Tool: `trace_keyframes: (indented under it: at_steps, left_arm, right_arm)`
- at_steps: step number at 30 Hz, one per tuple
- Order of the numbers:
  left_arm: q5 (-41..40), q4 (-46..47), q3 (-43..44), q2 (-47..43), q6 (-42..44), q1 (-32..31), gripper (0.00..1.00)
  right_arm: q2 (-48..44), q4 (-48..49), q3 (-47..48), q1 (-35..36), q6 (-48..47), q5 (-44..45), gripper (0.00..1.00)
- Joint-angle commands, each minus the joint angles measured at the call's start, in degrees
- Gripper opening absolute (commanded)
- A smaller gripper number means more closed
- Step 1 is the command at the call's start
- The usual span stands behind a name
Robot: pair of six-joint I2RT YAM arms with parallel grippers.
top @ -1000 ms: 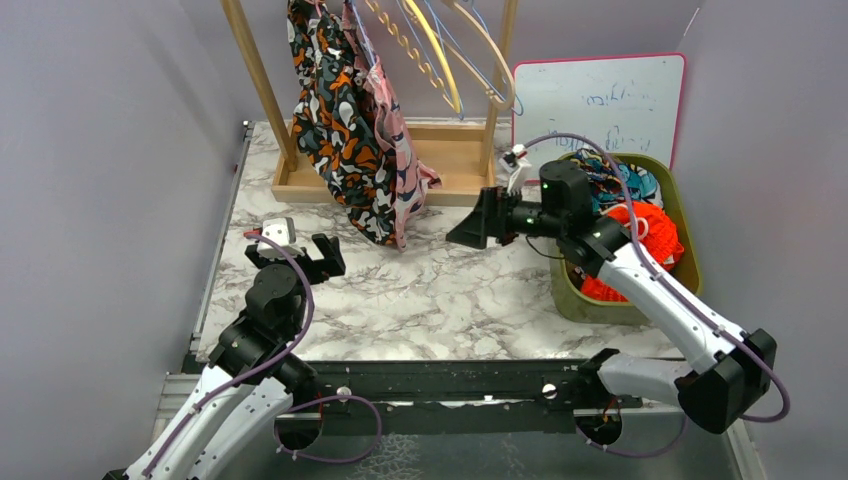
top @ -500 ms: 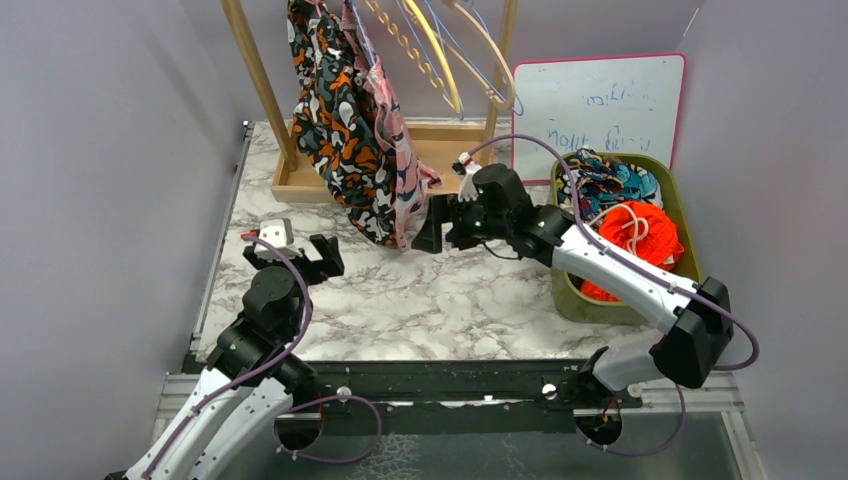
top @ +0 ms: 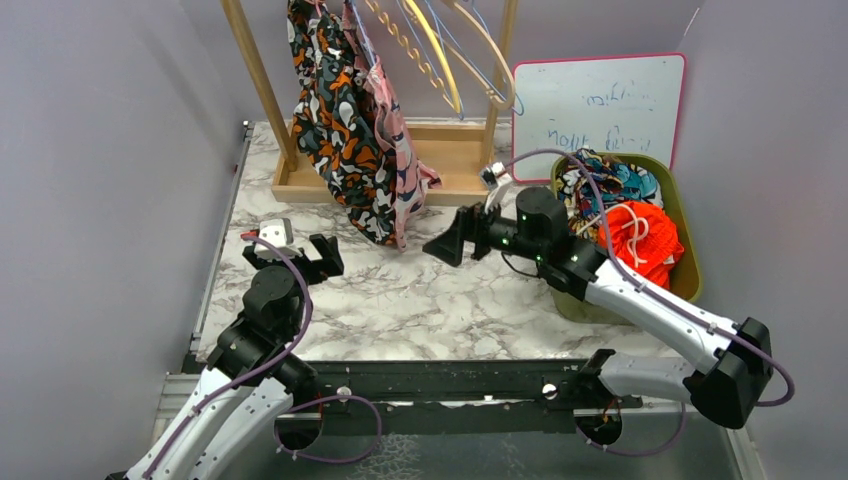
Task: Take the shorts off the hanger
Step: Pick up the hanger from the clothes rod.
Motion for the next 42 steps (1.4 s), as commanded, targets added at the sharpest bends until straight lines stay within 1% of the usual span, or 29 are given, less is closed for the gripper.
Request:
trace_keyframes:
  at_steps: [1, 6, 8, 11, 13, 14, 16, 18, 20, 23, 25, 27, 29, 31, 34, 36, 39, 41, 42]
  left_arm:
    - [1.0, 1.2, -0.5, 0.4, 0.3, 0.4, 0.99]
    - [0.8, 1.2, -0.5, 0.5, 0.3, 0.4, 0.99]
    - [0.7, 1.2, -0.6, 0.5, 0.3, 0.5, 0.99]
    - [0.6, 1.2, -0.7, 0.8, 0.3, 0.5, 0.99]
    - [0.6, 1.1, -0.5, 1.2, 0.4, 0.5, 0.99]
    - [0.7, 1.1, -0.4, 1.4, 0.5, 0.5, 0.99]
    - [0.6, 0.8, -0.3, 1.2, 0.4, 0.5, 0.99]
    - [0.2, 0.8, -0.4, 0.7, 0.4, 0.6, 0.99]
    - [0.1, 0.9, -0.6, 0.1, 0.2, 0.6, 0.99]
    - [0.2, 0.9, -0.6, 0.0, 0.2, 0.5, 0.99]
    - [0.4, 0.9, -0.5, 0.3, 0.2, 0.6, 0.99]
    - [0.6, 0.9, -0.5, 0.4, 0.1, 0.6, 0.99]
    - [0.7, 1.0, -0.4, 0.5, 0.1, 0.6, 0.99]
    - [0.8, 0.9, -0.4, 0.6, 0.2, 0.6, 0.99]
    - [0.7, 1.0, -0.4, 0.5, 0.3, 0.6, 0.99]
    - [0.7, 0.9, -0.4, 0.3, 0.3, 0.6, 0.99]
    - [0.7, 1.0, -0.4, 0.1, 0.3, 0.6, 0.99]
    - [0.8, 0.9, -0.5, 0.0, 0.3, 0.6, 0.99]
    - [0.9, 0.9, -0.4, 0.0, 0.3, 0.6, 0.99]
  right_arm:
    - [3.8, -0.7, 10.0, 0.6, -5.9, -1.3, 1.00]
    - [9.8, -7.5, 20.3, 4.9, -12.3, 9.9, 1.00]
    - [11.8, -10.2, 24.2, 6.9, -14.1, 16.7, 1.00]
    - [13.4, -11.2, 27.9, 8.7, -18.2, 23.8, 1.00]
    - [13.1, -9.1, 28.3, 8.7, -19.0, 26.2, 1.00]
    - [12.8, -6.4, 28.0, 8.7, -19.4, 26.5, 1.00]
    - [12.8, -3.1, 28.0, 8.7, -21.1, 24.6, 1.00]
    - [14.2, -2.6, 31.0, 8.7, -22.1, 22.7, 1.00]
    - [16.8, -3.3, 35.0, 8.7, -22.7, 24.1, 1.00]
    - [21.5, -4.1, 41.0, 8.7, -24.1, 28.5, 0.88]
    - [24.7, -5.5, 46.1, 8.7, -24.1, 30.9, 0.75]
    - [27.6, -5.7, 50.2, 8.7, -24.8, 32.0, 0.74]
    - [31.4, -6.7, 55.0, 8.6, -25.9, 31.6, 0.75]
    - [35.6, -8.1, 60.3, 8.6, -26.5, 33.3, 0.76]
    - [42.5, -12.6, 70.9, 8.1, -27.1, 37.1, 0.76]
    - [45.5, -12.3, 74.8, 7.8, -28.9, 38.0, 0.74]
    - [49.0, -13.4, 80.5, 7.4, -30.0, 37.0, 0.69]
    - [50.3, -13.2, 82.1, 7.1, -30.4, 36.0, 0.59]
    - [50.7, -12.5, 81.9, 6.9, -30.1, 35.2, 0.57]
